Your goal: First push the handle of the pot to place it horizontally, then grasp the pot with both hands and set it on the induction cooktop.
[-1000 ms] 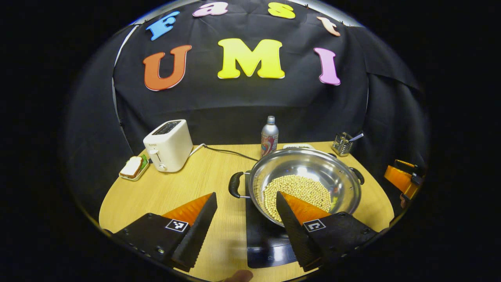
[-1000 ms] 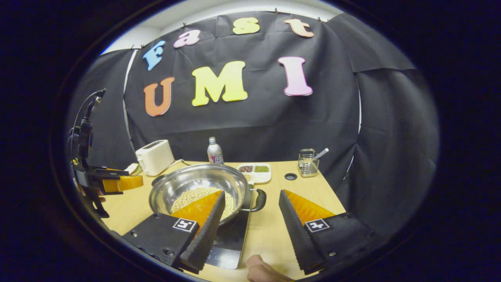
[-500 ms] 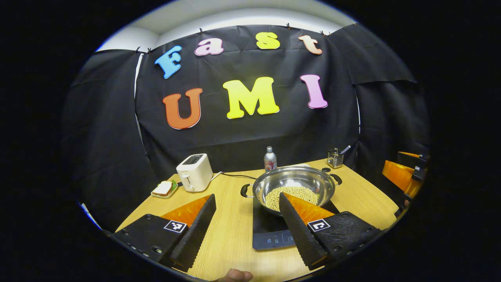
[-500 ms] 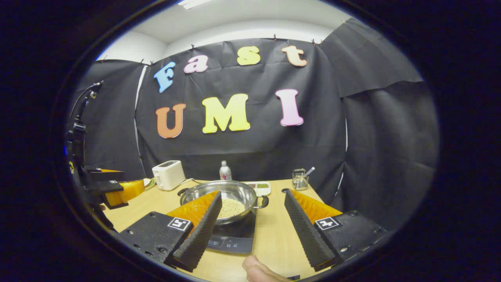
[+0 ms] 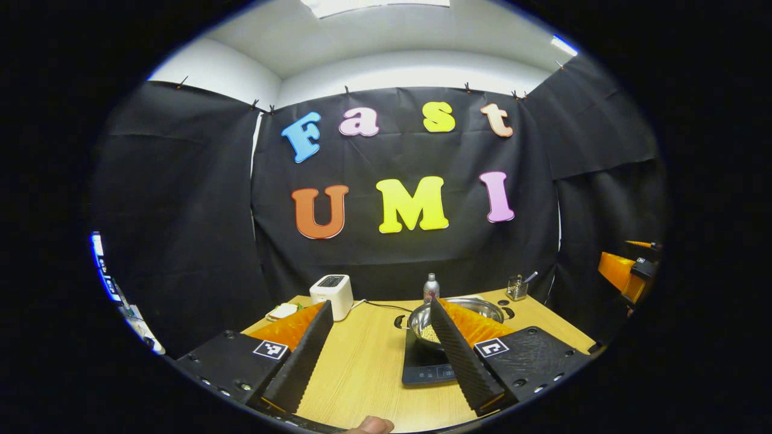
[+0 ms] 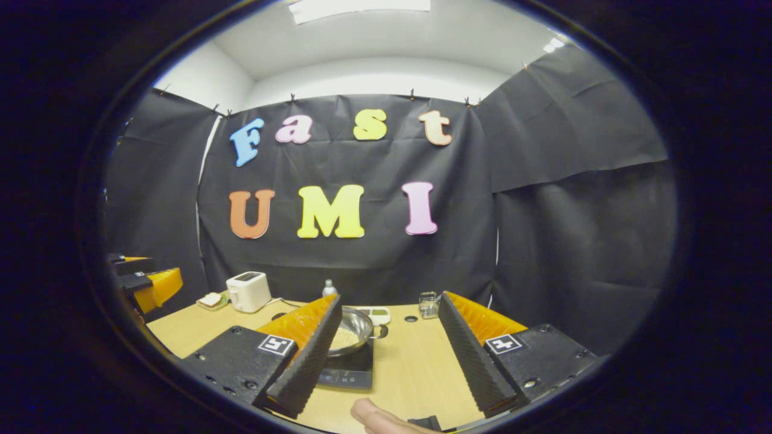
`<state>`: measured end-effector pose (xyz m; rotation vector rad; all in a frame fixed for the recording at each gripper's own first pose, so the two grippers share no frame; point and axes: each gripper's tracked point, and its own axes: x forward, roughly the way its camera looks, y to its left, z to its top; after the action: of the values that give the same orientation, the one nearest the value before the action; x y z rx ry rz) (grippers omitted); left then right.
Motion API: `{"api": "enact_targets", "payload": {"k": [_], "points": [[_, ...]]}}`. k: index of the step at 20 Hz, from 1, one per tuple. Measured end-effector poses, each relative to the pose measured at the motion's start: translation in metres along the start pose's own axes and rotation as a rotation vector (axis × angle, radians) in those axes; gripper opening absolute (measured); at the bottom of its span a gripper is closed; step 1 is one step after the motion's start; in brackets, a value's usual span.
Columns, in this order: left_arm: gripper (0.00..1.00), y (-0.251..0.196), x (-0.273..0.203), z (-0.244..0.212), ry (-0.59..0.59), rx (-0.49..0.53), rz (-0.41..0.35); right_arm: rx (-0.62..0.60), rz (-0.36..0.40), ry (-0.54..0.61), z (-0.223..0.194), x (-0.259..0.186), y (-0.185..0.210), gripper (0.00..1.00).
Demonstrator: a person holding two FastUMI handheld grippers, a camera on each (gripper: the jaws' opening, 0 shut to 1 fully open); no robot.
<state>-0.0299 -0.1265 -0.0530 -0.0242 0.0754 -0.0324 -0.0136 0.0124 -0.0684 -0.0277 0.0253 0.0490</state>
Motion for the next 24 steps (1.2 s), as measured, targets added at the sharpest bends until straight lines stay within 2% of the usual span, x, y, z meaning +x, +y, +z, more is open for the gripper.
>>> {"api": "enact_targets", "payload": {"k": [4, 5, 6, 8, 11, 12, 13, 14, 15, 16, 17, 24], "points": [[0.96, 0.010, -0.025, 0.011, -0.046, -0.027, -0.024, -0.021, -0.023, -0.058, 0.014, -0.028, -0.002, 0.96], [0.96, 0.015, -0.029, 0.011, -0.052, -0.030, -0.017, -0.017, -0.019, -0.064, 0.014, -0.033, 0.000, 1.00], [0.96, 0.019, -0.032, 0.013, -0.065, -0.035, -0.011, -0.011, -0.014, -0.072, 0.016, -0.040, 0.002, 0.96], [0.96, 0.029, -0.038, 0.022, -0.112, -0.052, 0.009, -0.012, -0.008, -0.095, 0.020, -0.050, 0.004, 0.96], [0.96, 0.028, -0.042, 0.023, -0.145, -0.085, -0.012, -0.054, -0.012, -0.113, 0.021, -0.057, 0.011, 0.96], [0.97, 0.026, -0.042, 0.021, -0.143, -0.092, -0.024, -0.054, -0.010, -0.120, 0.022, -0.060, 0.013, 1.00], [0.97, 0.026, -0.042, 0.021, -0.140, -0.095, -0.029, -0.058, -0.012, -0.126, 0.022, -0.060, 0.015, 0.96], [0.97, 0.027, -0.042, 0.020, -0.141, -0.091, -0.029, -0.067, -0.020, -0.133, 0.022, -0.061, 0.015, 1.00], [0.97, 0.028, -0.043, 0.019, -0.139, -0.085, -0.029, -0.077, -0.028, -0.134, 0.021, -0.062, 0.013, 0.96], [0.97, 0.027, -0.042, 0.018, -0.137, -0.080, -0.030, -0.081, -0.033, -0.133, 0.019, -0.062, 0.011, 1.00], [0.97, 0.026, -0.043, 0.015, -0.131, -0.077, -0.032, -0.082, -0.035, -0.131, 0.019, -0.062, 0.010, 0.96], [0.97, 0.015, -0.041, 0.009, -0.103, -0.044, -0.050, -0.083, -0.057, -0.130, 0.015, -0.063, 0.001, 0.96]]}}
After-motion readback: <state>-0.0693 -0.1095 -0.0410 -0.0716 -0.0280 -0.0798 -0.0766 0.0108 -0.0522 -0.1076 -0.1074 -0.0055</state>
